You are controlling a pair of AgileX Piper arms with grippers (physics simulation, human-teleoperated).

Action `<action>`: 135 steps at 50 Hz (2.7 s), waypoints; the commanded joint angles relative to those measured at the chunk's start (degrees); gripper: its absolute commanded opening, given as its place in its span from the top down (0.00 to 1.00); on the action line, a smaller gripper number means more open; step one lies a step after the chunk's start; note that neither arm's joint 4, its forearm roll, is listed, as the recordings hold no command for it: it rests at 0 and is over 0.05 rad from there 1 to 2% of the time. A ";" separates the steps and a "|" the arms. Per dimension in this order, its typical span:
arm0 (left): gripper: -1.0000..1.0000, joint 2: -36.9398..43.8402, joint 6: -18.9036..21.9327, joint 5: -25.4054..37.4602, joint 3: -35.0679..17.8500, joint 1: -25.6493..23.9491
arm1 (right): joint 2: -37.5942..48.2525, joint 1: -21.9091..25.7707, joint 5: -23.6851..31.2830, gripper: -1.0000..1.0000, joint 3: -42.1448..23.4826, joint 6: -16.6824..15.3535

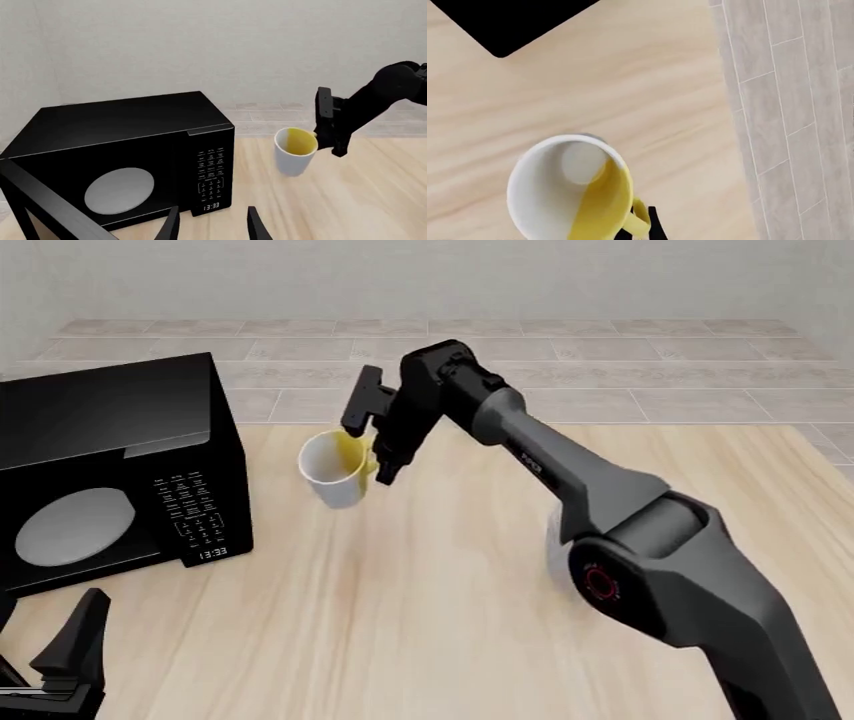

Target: Put the yellow and white mug to the front of the white mug.

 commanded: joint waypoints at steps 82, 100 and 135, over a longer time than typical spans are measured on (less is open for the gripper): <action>0.00 0.00 -0.01 0.00 0.00 0.02 | -19.65 -15.30 -14.64 1.00 31.09 16.80; 0.00 0.01 0.01 0.00 0.00 -0.01 | -20.87 -20.34 -17.24 1.00 36.60 15.35; 0.00 0.00 -0.01 0.00 0.00 0.00 | -20.63 -31.30 -21.41 1.00 43.19 11.99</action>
